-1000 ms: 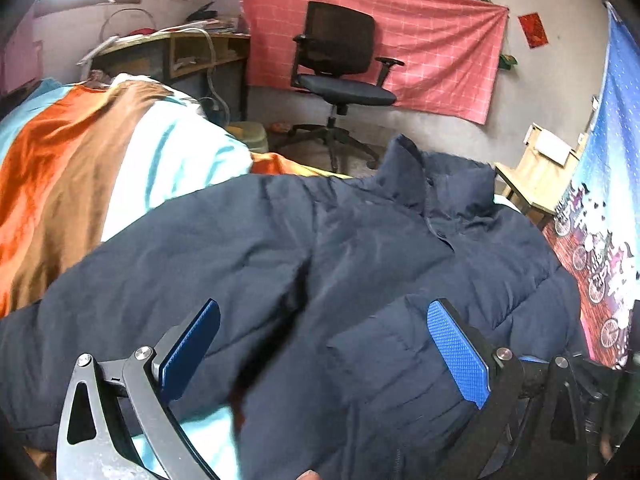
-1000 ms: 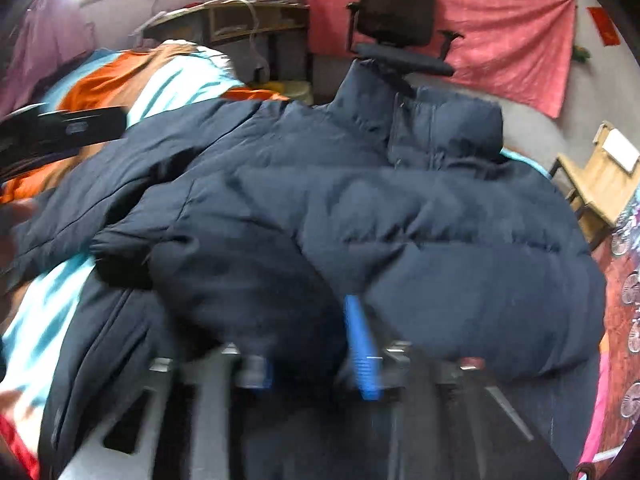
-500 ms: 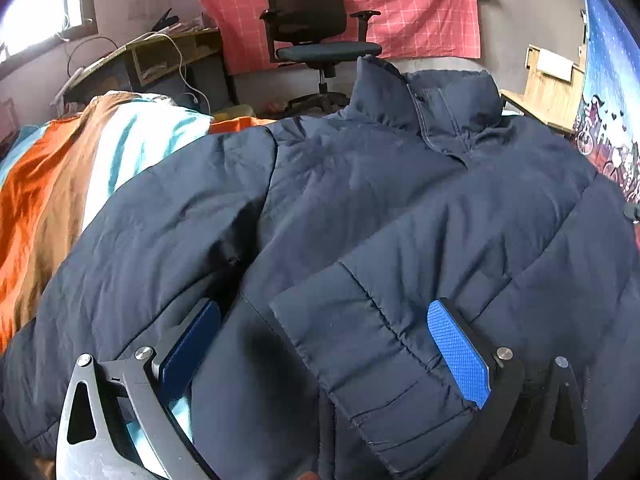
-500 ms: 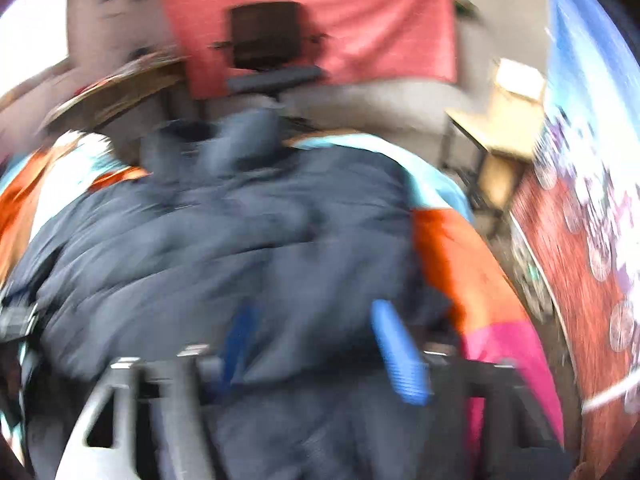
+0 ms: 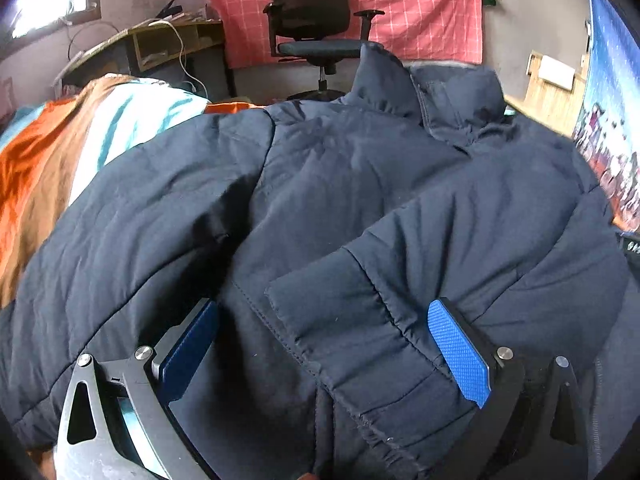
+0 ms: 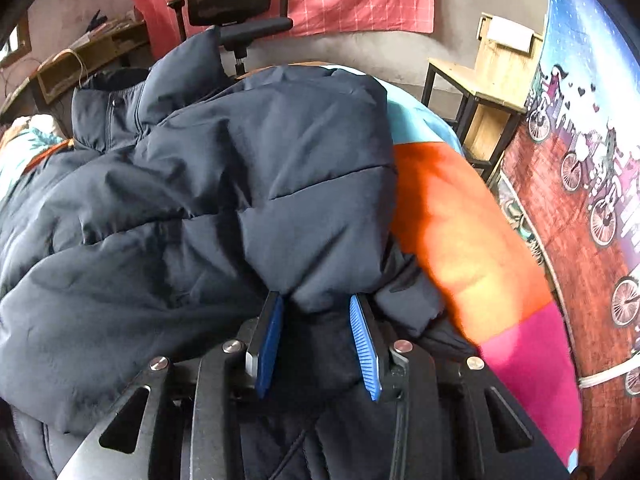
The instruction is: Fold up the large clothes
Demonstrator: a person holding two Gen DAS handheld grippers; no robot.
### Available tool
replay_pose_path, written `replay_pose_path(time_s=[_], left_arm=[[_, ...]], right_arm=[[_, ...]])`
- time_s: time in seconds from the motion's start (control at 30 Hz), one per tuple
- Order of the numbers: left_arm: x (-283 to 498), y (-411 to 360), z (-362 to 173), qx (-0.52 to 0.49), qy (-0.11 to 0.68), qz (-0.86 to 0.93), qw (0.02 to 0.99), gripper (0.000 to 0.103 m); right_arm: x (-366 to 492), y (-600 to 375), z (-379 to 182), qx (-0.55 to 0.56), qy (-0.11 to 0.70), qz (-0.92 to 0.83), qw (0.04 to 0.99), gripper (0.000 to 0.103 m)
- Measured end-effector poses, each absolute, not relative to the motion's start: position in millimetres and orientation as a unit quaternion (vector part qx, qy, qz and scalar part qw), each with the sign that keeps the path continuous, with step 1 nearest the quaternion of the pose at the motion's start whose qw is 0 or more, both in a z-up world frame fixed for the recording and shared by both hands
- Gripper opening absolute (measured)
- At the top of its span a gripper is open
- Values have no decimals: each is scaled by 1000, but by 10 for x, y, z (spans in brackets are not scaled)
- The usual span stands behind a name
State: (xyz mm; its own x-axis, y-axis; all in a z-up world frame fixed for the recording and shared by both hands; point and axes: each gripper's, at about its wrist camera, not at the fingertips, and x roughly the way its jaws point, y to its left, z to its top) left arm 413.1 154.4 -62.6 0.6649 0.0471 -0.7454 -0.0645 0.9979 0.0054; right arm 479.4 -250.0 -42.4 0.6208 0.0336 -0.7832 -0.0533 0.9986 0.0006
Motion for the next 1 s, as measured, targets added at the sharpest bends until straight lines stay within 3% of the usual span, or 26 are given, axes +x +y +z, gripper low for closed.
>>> replay_pose_path(time_s=[0.13,0.2,0.27,0.47,0.77,1.0], left_arm=[[3927,1799,-404,-51,386,35,920,102],[3755,1969,-276,-72,368,44,926,102],[3566,2154,-182,-90,356,61,928,102],[2902,2823,-109,-147,348,157,913,102],[2162,3585,-213,-204,358,293,863,102],[1770,4093,-417,-282,360,382,803,102]], right_arm=[[4669,-2473,-268,-16,414,0,910,34],[4542,-2406,-139,-7,392,6,920,47],[4408,-2272,-4,-6,368,17,930,68],[4068,-1553,322,-3,332,105,937,78],[3657,-233,293,-69,320,217,920,79],[3588,158,30,-102,327,213,915,79]])
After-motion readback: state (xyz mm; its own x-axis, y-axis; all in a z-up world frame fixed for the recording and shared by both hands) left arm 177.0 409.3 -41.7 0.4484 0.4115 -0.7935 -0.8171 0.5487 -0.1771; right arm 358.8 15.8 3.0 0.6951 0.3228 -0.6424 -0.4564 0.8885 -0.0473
